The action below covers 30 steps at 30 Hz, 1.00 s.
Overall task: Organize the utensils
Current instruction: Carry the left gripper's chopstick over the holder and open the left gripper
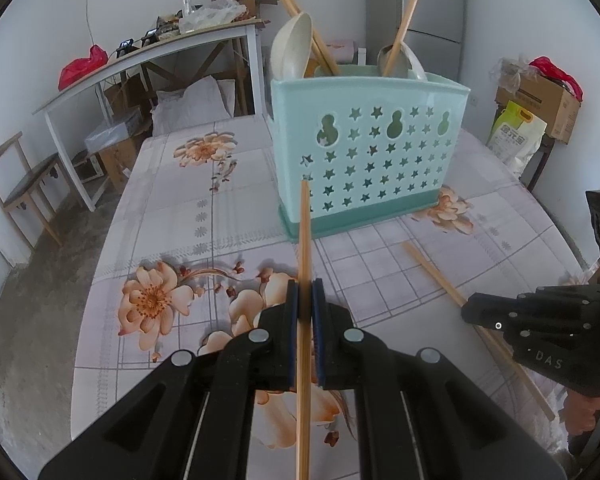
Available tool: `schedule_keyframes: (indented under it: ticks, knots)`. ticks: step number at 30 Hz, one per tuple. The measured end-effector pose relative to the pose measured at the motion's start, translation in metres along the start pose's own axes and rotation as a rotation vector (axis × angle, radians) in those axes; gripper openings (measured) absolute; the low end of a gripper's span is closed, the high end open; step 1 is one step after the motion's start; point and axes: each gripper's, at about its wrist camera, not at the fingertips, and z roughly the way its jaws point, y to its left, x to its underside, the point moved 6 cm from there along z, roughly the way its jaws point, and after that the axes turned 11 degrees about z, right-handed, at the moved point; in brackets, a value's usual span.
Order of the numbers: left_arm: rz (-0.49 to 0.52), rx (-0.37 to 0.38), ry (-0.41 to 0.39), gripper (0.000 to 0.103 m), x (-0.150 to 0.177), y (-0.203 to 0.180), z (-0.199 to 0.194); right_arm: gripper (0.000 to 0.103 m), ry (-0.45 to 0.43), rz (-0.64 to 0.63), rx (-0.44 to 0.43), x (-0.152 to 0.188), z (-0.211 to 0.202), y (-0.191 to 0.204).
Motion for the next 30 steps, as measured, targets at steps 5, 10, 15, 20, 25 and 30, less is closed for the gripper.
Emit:
schedule_keyframes:
  ticks: [5, 10, 15, 20, 25, 30]
  knots:
    - [-0.006, -0.011, -0.015, 0.006, -0.003, 0.002, -0.005, 0.005, 0.004, -0.007, 0.008, 0.0, 0.001, 0.002]
    - [-0.011, -0.02, -0.029, 0.006, -0.004, 0.005, -0.012, 0.005, 0.004, -0.012, 0.016, 0.0, 0.001, 0.003]
    - [-0.015, -0.025, -0.039, 0.006, -0.005, 0.007, -0.017, 0.005, 0.004, -0.014, 0.017, 0.0, 0.001, 0.004]
    - [-0.029, -0.022, -0.066, 0.006, -0.01, 0.011, -0.026, 0.005, 0.005, -0.018, 0.019, 0.0, 0.001, 0.003]
    - [-0.079, 0.036, -0.159, 0.006, -0.028, 0.02, -0.054, 0.005, 0.007, -0.022, 0.021, 0.0, 0.001, 0.003]
    - [-0.139, 0.117, -0.331, 0.006, -0.071, 0.035, -0.097, 0.005, 0.007, -0.021, 0.019, 0.001, 0.001, 0.003]
